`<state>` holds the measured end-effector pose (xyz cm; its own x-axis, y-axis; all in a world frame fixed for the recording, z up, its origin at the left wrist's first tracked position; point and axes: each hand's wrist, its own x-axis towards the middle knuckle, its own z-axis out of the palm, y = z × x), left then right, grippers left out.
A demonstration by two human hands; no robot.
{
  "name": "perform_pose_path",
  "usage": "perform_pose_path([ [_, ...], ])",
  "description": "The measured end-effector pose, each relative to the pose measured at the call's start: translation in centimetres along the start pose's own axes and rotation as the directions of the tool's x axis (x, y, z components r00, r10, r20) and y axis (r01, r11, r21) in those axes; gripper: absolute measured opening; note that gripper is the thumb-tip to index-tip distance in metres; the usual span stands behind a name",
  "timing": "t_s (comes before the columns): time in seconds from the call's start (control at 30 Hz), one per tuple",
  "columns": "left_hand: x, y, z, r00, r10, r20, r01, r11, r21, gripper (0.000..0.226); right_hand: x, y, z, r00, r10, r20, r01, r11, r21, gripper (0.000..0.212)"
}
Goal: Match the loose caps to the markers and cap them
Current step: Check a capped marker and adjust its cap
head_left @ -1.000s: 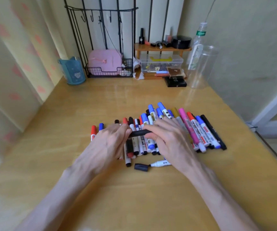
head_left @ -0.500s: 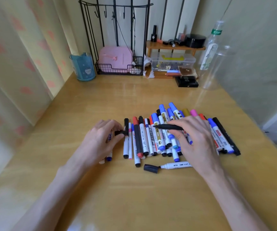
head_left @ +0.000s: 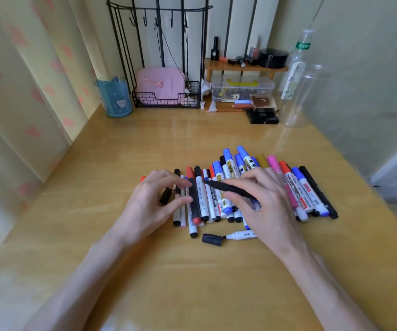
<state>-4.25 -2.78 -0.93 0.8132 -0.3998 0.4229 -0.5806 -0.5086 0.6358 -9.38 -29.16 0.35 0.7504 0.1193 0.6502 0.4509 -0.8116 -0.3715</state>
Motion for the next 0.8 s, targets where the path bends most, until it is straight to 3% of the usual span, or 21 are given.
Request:
perform_pose_path([
  [0.13, -0.1, 1.2, 1.2, 0.999, 0.024, 0.03, -0.024, 1.0, 0.004, 0.029, -0.1, 1.3, -0.6, 0.998, 0.062, -0.028, -0.061, 0.998, 0.032, 0.023],
  [0.33, -0.4, 3.7, 3.1, 0.918, 0.248, 0.311, -0.297, 0.947, 0.122, 0.039, -0.9, 3.1, -1.2, 0.988, 0.147, -0.039, -0.143, 0.986, 0.083, 0.026],
  [0.6, -1.7, 2.0, 0.6, 0.92, 0.21, 0.33, -0.275, 0.947, 0.166, 0.04, -1.0, 2.8, -1.0, 0.992, 0.12, -0.046, -0.115, 0.989, 0.091, 0.025],
  [0.7, -2.0, 2.5, 1.8, 0.911, 0.239, 0.336, -0.315, 0.929, 0.194, 0.03, -0.9, 2.4, -1.0, 0.996, 0.08, -0.049, -0.075, 0.994, 0.081, 0.024],
  [0.8, -2.0, 2.6, 2.0, 0.93, 0.266, 0.254, -0.309, 0.94, 0.145, 0.019, -0.9, 2.3, -1.0, 0.996, 0.067, -0.053, -0.062, 0.995, 0.083, 0.023],
])
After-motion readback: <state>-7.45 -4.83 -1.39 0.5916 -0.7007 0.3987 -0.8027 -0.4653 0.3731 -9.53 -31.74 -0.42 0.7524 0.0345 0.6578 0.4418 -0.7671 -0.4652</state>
